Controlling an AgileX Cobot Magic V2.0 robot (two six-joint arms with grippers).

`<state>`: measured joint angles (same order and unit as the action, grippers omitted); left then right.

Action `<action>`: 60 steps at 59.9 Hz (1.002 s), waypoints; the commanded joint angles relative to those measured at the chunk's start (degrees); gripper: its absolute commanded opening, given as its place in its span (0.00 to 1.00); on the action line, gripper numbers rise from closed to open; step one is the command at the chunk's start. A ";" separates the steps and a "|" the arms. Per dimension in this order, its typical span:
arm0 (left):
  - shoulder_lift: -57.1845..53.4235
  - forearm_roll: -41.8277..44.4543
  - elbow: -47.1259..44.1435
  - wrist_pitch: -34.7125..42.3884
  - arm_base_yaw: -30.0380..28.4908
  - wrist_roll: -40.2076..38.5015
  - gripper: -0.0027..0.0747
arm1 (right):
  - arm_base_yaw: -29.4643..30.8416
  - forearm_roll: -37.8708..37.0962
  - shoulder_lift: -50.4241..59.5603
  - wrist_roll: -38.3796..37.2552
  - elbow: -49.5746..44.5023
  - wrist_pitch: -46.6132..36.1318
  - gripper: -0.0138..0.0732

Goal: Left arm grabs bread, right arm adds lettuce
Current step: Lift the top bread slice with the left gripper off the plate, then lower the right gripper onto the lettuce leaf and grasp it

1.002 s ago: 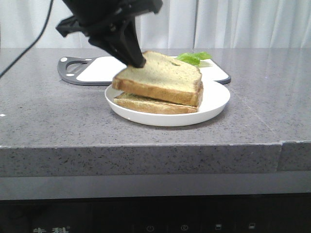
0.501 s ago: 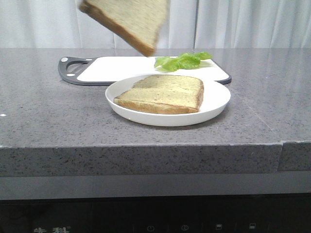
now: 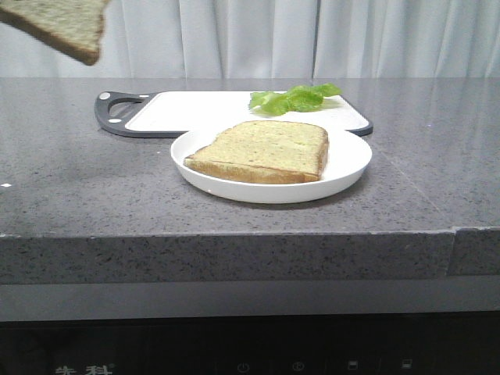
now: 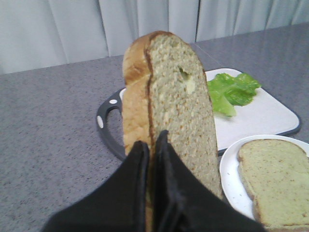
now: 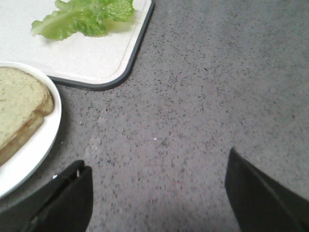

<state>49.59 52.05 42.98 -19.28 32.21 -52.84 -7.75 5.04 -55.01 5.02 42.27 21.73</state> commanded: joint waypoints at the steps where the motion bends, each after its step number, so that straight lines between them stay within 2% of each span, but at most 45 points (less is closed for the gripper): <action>1: -4.51 11.81 -2.27 0.49 -0.10 -10.83 0.01 | -1.00 -0.75 -6.81 1.63 6.86 -5.69 0.82; 7: -8.82 17.63 -5.71 0.03 -0.10 -16.22 0.01 | -2.82 -0.75 -14.84 4.06 13.37 -6.83 0.82; 24: -12.01 15.99 -7.05 0.60 -0.10 -16.32 0.01 | -6.46 -0.75 -34.21 7.56 33.59 -6.04 0.82; 42: -12.01 15.99 -7.05 0.60 -0.10 -16.32 0.01 | -7.98 -0.75 -52.85 8.95 57.16 6.40 0.82; 56: -12.01 15.99 -7.05 0.60 -0.10 -16.32 0.01 | -8.61 -0.75 -60.73 9.32 67.24 12.20 0.82; 60: -12.01 15.99 -7.05 0.60 -0.10 -16.32 0.01 | -8.86 -0.75 -62.27 9.32 68.81 12.85 0.79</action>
<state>37.80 66.43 34.37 -20.70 32.21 -68.48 -16.39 4.95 -119.28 13.52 107.16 36.04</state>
